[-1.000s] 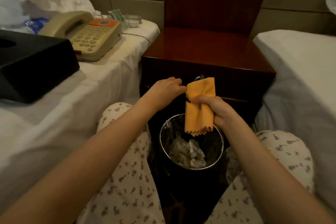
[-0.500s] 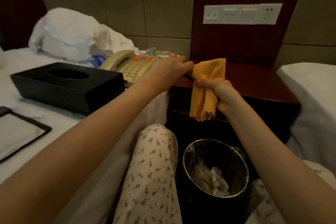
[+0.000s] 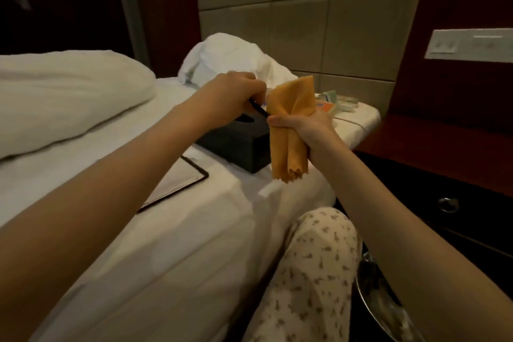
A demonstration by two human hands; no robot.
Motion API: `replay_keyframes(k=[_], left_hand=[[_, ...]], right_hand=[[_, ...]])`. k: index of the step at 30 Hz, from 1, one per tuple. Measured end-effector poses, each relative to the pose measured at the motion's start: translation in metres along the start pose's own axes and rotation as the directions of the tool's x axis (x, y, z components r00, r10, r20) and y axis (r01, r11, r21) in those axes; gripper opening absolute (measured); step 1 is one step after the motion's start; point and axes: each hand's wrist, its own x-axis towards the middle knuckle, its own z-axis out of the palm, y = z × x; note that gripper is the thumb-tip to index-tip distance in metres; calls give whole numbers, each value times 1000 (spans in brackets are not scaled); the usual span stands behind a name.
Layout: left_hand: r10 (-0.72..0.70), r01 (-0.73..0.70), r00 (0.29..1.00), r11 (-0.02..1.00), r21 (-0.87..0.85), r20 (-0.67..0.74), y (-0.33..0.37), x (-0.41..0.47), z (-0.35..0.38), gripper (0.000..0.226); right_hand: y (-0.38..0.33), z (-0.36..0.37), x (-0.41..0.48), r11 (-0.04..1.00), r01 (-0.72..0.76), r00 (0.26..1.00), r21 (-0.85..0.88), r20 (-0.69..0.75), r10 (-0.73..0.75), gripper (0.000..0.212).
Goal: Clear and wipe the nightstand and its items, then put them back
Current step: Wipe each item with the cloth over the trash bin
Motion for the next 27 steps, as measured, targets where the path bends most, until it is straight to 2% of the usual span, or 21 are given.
replay_keyframes(k=[4, 7, 10, 13, 16, 23, 27], left_hand=[[-107, 109, 994, 992, -69, 33, -32, -26, -4, 15], [-148, 162, 982, 980, -119, 121, -47, -42, 0, 24], [-181, 212, 969, 959, -189, 169, -55, -53, 12, 29], [-240, 273, 939, 956, -111, 246, -61, -59, 28, 23], [-247, 292, 924, 948, -124, 292, -65, -63, 42, 23], [-327, 380, 882, 919, -104, 339, -75, -67, 49, 25], [-463, 507, 828, 859, -71, 317, -97, -72, 43, 39]], right_hand=[[6, 37, -4, 979, 127, 991, -158, 53, -120, 55], [11, 61, -8, 907, 275, 961, -318, 55, -271, 56], [20, 81, -11, 827, 343, 935, -445, 77, -347, 52], [31, 92, -6, 780, 333, 933, -530, 67, -352, 46], [43, 101, 0, 754, 290, 948, -590, 70, -309, 46], [53, 107, 0, 741, 262, 962, -618, 104, -253, 48], [40, 104, -7, 728, 307, 936, -613, 58, -346, 45]])
